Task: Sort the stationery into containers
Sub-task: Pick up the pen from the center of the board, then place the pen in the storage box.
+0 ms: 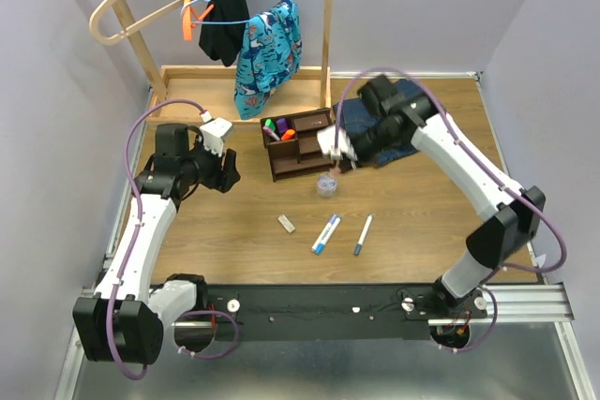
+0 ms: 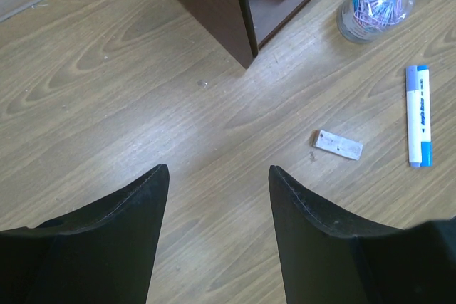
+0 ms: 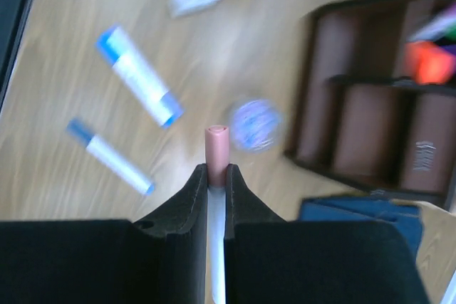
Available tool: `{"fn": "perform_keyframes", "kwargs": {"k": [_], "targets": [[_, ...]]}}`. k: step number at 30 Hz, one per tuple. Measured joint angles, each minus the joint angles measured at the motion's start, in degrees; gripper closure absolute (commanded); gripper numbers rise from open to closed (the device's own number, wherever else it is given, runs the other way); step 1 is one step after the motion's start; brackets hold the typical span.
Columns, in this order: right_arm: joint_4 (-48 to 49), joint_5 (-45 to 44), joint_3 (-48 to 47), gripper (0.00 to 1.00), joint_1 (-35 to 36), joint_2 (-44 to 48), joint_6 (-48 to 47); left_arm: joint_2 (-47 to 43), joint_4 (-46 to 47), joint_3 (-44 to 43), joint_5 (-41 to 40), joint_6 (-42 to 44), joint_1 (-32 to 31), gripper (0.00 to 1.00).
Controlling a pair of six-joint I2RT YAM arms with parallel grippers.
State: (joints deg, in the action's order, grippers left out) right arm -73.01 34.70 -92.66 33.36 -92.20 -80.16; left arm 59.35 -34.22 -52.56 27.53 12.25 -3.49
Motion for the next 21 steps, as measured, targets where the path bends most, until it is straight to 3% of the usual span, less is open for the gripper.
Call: {"fn": "perform_keyframes", "kwargs": {"k": [4,6,12,15,21], "targets": [[12.3,9.3,-9.5,0.88,-2.7,-6.3,18.6,0.8,0.9,0.0,0.0,-1.3,0.0,0.33],[27.3,13.8,-9.4,0.88,-4.0,-8.5,34.9,0.9,1.1,0.0,0.0,-1.8,0.0,0.33],[67.7,18.6,-6.7,0.88,-5.0,-13.1,70.1,1.2,0.8,0.0,-0.6,-2.2,0.0,0.33],[86.6,19.1,-6.4,0.88,-4.9,-16.9,84.2,1.9,-0.2,-0.2,-1.4,-1.7,0.4,0.33],[109.6,19.2,-6.5,0.88,-4.9,-25.5,100.7,5.1,-1.8,-0.3,-3.2,-0.9,2.1,0.33]]}}
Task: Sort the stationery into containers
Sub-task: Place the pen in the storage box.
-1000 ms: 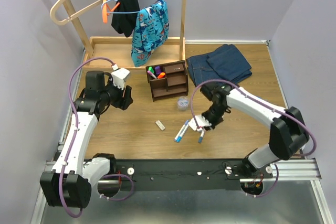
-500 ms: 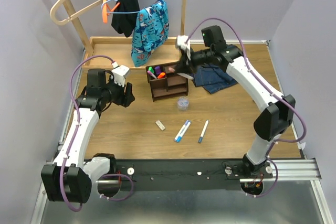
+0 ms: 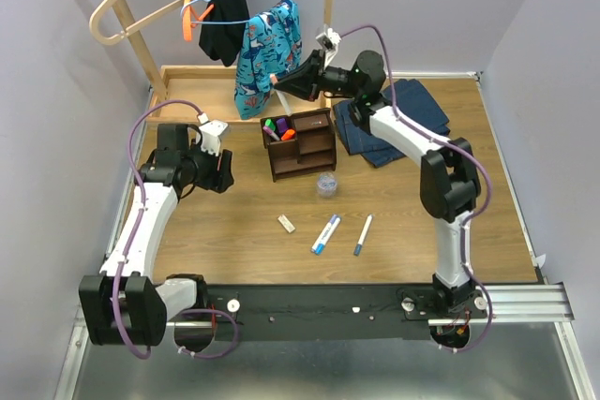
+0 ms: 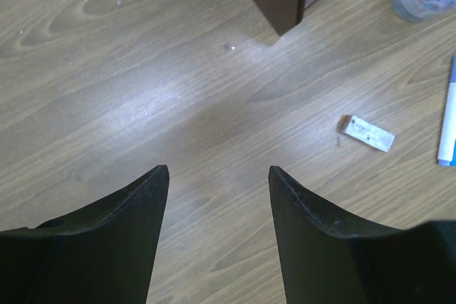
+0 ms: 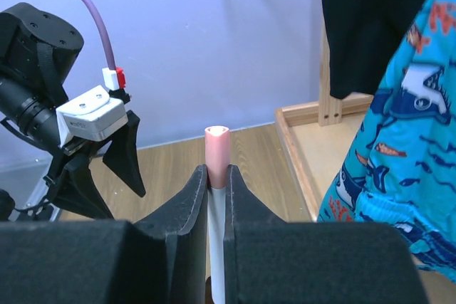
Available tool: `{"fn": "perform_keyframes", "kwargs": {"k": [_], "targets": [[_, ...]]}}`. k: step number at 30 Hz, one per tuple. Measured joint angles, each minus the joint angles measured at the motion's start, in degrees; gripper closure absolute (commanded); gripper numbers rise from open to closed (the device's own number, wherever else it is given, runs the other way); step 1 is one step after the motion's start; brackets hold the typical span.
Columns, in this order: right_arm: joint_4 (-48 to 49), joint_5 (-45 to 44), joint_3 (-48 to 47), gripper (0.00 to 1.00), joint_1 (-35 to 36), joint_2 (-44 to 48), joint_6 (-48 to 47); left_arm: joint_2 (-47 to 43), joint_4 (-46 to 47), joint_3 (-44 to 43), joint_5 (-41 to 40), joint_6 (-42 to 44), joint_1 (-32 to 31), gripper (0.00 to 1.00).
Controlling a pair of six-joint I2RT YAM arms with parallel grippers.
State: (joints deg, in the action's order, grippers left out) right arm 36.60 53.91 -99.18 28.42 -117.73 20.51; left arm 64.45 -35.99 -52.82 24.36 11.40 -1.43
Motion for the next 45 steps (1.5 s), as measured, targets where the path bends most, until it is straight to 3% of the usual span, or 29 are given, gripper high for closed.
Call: {"fn": "perform_keyframes", "kwargs": {"k": [6,14,26,35,45], "targets": [[14.3,-0.3,0.5,0.88,0.0,-7.2,7.0,3.6,-1.1,-2.0,-1.8,1.4,0.7,0.33],[25.4,-0.3,0.6,0.87,0.0,-12.9,9.8,6.2,-1.4,-4.3,-3.6,2.9,2.6,0.33],[32.5,-0.2,2.5,0.86,0.0,-17.3,12.5,8.9,-1.4,-4.3,-4.2,3.5,2.6,0.33],[36.0,0.2,9.8,0.84,1.2,-17.2,10.1,10.3,-0.2,-4.3,-4.2,3.2,2.6,0.33],[34.5,1.7,15.3,0.54,1.3,-14.5,6.0,10.3,0.8,-3.7,-4.2,2.6,2.6,0.33]]}}
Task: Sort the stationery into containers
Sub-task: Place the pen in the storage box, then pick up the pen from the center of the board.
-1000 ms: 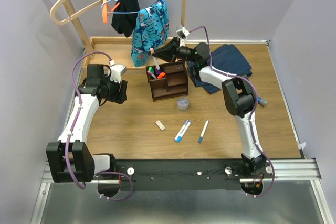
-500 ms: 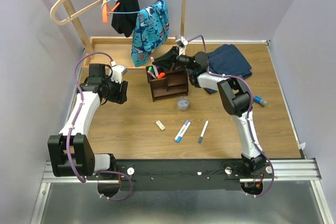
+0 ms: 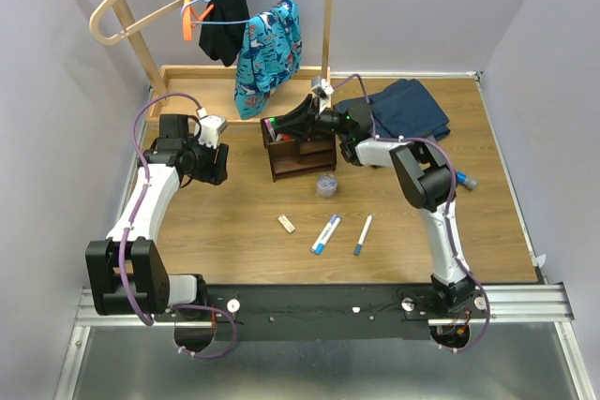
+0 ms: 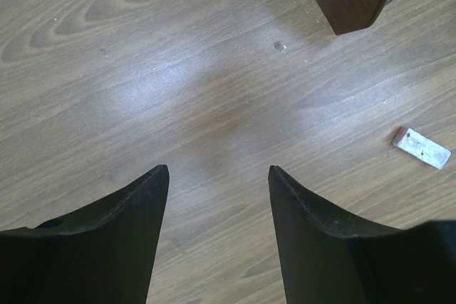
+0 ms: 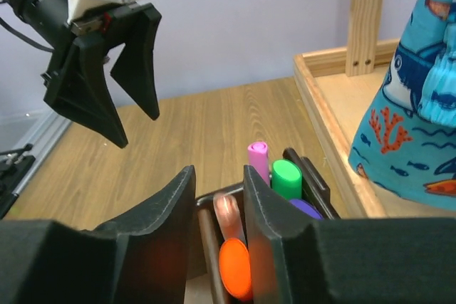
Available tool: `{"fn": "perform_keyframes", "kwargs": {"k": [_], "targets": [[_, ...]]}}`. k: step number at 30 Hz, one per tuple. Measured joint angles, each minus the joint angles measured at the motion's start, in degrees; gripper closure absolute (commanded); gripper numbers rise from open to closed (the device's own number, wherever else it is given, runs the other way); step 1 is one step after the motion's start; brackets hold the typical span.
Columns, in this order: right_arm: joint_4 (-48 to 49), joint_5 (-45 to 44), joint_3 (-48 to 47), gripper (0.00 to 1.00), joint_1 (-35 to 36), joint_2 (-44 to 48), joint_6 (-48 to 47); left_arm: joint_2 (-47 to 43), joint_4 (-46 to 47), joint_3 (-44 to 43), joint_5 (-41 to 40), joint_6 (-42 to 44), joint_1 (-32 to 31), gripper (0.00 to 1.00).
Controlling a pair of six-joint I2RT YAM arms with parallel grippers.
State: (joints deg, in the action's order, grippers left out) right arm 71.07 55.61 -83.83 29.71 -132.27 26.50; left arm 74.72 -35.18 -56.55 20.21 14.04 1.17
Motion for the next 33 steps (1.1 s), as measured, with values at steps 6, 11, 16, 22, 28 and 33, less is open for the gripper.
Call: {"fn": "perform_keyframes", "kwargs": {"k": [6,11,16,22,28,33], "targets": [[-7.6,0.1,2.3,0.50,0.0,6.9,-6.0,-0.7,0.3,0.1,0.3,-0.5,0.0,0.33],[-23.3,-0.3,4.9,0.49,0.0,18.3,-17.1,-3.5,0.5,0.1,1.6,-1.0,0.0,0.33],[-51.6,0.1,5.0,0.50,-0.1,30.8,-39.9,-8.0,1.0,0.1,3.3,-1.8,0.0,0.33],[-95.6,-2.6,7.5,0.50,-0.1,40.4,-77.0,-14.5,2.3,0.9,5.1,-3.0,0.0,0.33],[-124.1,-13.0,20.6,0.50,-0.1,44.7,-102.9,-16.5,2.9,1.9,6.0,-3.8,0.0,0.33],[-132.0,-20.2,25.4,0.50,1.6,47.4,-115.4,-17.7,2.8,3.2,6.3,-4.5,0.0,0.33]]}}
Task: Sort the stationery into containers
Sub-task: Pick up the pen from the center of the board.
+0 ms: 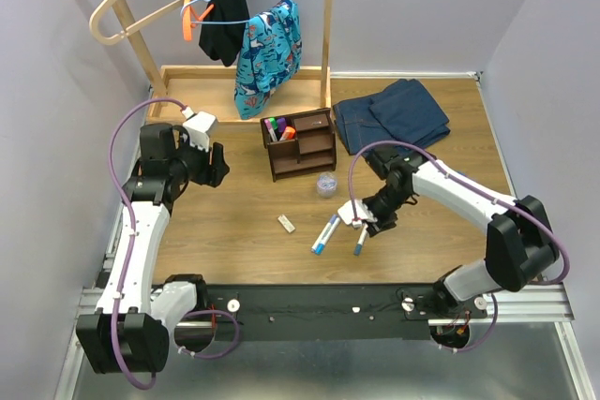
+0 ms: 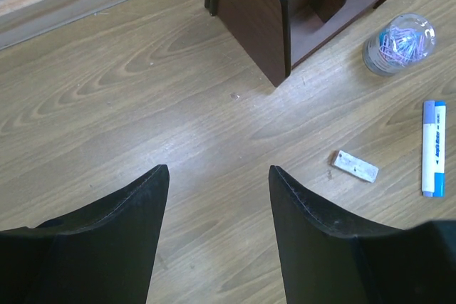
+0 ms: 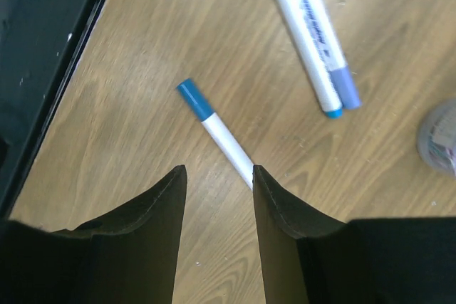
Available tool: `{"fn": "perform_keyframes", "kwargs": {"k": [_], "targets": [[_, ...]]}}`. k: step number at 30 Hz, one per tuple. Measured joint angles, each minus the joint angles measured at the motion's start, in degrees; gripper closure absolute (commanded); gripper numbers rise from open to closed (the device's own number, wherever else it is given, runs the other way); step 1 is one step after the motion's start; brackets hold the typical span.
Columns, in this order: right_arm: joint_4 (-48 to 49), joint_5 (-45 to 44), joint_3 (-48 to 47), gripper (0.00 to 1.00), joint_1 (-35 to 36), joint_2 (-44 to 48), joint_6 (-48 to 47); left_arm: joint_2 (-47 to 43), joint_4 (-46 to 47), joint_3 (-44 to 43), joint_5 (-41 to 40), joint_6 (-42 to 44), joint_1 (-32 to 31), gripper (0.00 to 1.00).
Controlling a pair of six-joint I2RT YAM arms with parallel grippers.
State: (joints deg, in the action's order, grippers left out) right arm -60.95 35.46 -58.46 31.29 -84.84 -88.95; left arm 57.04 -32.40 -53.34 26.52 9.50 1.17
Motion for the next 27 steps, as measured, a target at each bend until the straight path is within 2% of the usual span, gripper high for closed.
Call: {"fn": "perform_keyframes", "kwargs": {"k": [5,13,24,27], "targets": [[-0.4,-3.1,1.2,0.50,3.1,-0.6,-5.5,-1.5,-0.3,1.1,0.0,0.0,0.4,0.33],[2.3,-4.8,3.9,0.51,9.0,-4.5,-8.2,-1.8,-1.0,1.7,0.0,0.1,3.2,0.33],[6.8,-6.5,5.2,0.57,9.3,-8.5,-9.5,-1.8,-1.2,1.7,0.0,-0.1,6.0,0.33],[8.3,-6.5,6.1,0.62,9.5,-8.5,-9.4,-1.8,-1.2,1.7,0.1,-0.3,6.0,0.33]]}}
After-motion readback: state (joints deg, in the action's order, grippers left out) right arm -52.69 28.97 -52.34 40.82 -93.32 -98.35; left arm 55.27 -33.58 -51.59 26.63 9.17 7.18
